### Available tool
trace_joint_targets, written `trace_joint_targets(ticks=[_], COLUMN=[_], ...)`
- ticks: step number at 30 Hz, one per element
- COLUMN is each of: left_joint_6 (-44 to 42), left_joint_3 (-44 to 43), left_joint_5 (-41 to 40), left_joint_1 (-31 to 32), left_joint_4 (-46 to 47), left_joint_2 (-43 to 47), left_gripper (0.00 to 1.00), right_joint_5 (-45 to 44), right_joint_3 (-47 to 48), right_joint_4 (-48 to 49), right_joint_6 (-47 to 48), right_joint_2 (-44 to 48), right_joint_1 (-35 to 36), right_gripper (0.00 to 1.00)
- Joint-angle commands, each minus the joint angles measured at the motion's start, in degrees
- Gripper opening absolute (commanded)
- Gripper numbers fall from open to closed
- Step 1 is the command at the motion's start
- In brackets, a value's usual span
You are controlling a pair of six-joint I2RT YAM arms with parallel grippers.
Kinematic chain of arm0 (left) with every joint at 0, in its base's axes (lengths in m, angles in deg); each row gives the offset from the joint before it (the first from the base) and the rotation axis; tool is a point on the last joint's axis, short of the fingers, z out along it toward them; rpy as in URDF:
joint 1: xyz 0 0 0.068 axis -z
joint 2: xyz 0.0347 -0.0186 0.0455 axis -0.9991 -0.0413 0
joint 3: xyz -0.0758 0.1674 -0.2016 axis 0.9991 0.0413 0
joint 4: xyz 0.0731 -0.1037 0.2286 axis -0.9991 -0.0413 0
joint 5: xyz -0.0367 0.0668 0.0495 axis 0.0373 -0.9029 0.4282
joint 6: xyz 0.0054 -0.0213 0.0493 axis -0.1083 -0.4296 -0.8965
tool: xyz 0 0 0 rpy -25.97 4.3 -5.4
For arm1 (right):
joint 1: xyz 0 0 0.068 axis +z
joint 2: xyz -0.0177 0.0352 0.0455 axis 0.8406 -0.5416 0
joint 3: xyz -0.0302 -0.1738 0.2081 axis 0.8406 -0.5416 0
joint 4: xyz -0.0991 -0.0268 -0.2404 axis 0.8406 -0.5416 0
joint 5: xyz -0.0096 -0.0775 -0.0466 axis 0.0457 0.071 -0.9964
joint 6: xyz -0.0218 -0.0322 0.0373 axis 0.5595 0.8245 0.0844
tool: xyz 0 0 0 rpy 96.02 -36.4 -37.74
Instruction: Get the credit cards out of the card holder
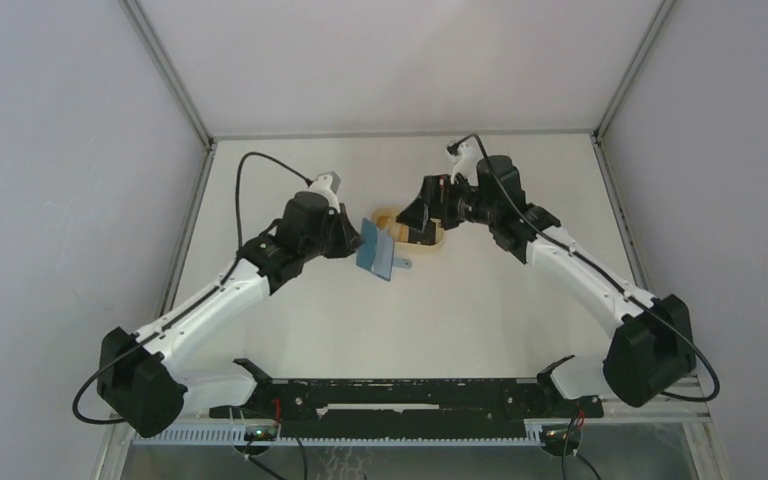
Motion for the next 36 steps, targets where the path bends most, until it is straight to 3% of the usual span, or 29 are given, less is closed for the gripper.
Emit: trace_joint_targets(ticks=[1,5,11,19,36], left_joint_6=[-9.6,-12.8,-12.6,-10.2,-5.7], left_joint_3=[-15.0,-26.7,-36.8,-43.1,-40.7], left_joint_5=[2.9,4.7,11.1,19.0,22.8], left_joint_1=[-0.1,-1.1,-4.5,-6.1,-6.4], left_joint_4=[-11.8,-20.8,-26.2,-26.5,-21.0], left_joint_2=[0.2,-1.8,-3.4,-4.9,-2.1], left_gripper=[0.00,0.00,0.00,0.00,0.00], right_joint_5=[1.4,9.1,23.5,27.9,26.4], right_joint_3=[-5.9,-6.7,-9.4,-10.9,-10.4], right_joint_4=[9.5,16.3,41.6,69.2,70.2], right_joint_6=[-3.1,-9.1,-22.8,-41.8,-42.6], right_joint_2=[7.0,10.4,7.2,-1.7,-5.1], right_joint_1=[-0.6,-2.3,-2.8,-2.4,-0.6], right_gripper=[1.00,0.98,0.83,0.71,0.67])
